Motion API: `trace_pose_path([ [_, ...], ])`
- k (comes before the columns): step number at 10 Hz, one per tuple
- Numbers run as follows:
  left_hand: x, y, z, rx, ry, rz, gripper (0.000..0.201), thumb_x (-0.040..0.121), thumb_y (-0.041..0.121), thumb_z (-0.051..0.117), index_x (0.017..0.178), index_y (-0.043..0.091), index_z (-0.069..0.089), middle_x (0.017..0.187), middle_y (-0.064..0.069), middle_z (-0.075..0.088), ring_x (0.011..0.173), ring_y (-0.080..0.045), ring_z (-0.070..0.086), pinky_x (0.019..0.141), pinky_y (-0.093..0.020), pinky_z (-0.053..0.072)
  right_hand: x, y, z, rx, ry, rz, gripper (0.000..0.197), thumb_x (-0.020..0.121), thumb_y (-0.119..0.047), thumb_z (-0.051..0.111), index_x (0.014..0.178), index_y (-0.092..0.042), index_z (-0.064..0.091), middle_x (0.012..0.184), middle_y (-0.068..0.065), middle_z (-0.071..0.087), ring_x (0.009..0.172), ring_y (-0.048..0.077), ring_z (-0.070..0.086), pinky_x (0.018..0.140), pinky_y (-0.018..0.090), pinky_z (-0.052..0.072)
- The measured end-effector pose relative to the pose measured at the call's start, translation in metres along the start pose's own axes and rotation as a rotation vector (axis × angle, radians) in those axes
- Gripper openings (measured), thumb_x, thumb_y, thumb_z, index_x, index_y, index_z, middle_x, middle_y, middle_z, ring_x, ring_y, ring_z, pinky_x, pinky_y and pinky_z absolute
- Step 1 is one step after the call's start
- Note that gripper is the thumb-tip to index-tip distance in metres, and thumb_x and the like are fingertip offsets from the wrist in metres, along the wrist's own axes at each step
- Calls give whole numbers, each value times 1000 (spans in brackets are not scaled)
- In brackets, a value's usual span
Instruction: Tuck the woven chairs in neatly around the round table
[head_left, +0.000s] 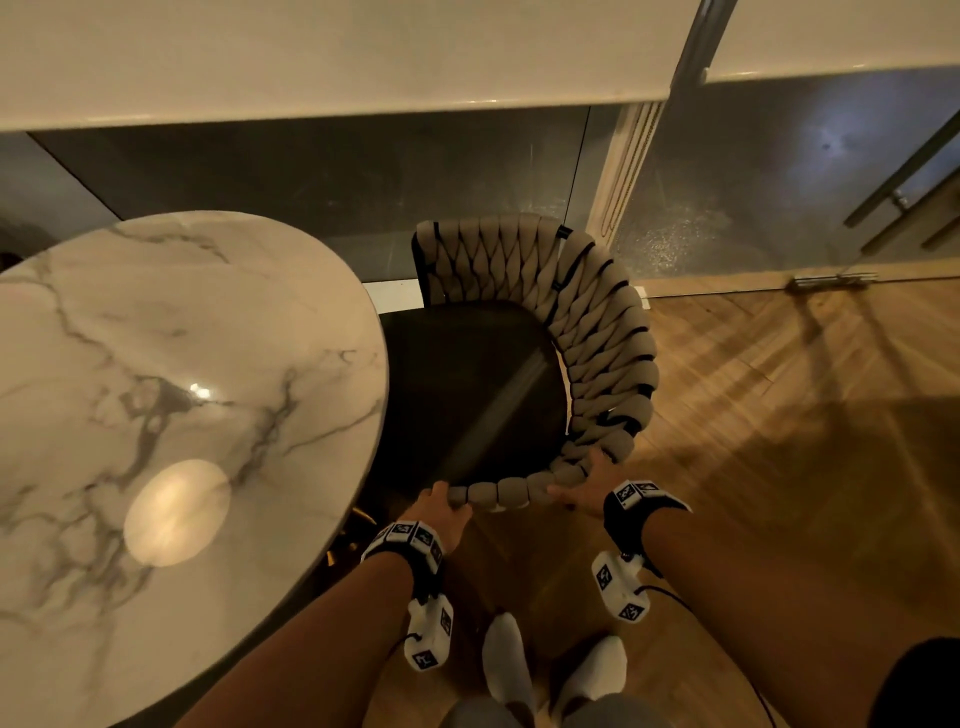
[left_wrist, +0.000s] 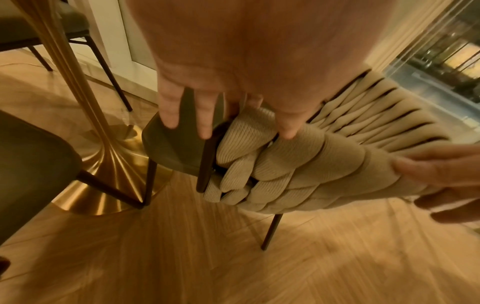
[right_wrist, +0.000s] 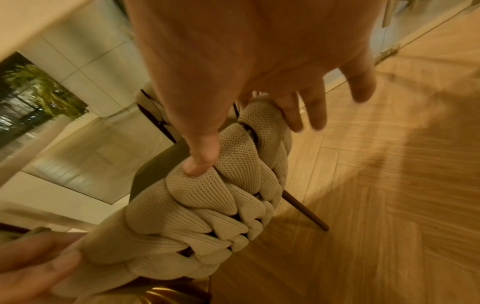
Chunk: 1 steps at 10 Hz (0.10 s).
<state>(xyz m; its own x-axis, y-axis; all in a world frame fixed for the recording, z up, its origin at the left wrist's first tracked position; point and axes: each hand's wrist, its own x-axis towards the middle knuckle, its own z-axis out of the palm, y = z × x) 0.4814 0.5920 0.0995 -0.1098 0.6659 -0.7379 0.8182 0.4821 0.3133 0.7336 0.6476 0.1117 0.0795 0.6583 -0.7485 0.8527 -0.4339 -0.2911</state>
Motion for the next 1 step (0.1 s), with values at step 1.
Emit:
trace_pose_path([
  [1, -2, -7, -15, -2, 22, 49, 47, 97, 49, 42, 134, 21, 47, 115, -6, 61, 88, -20, 61, 77, -35, 51, -17, 2, 4, 8, 32, -156, 64, 87, -37, 67, 143, -22, 39, 137, 9, 51, 112, 27, 56, 90, 36, 49],
])
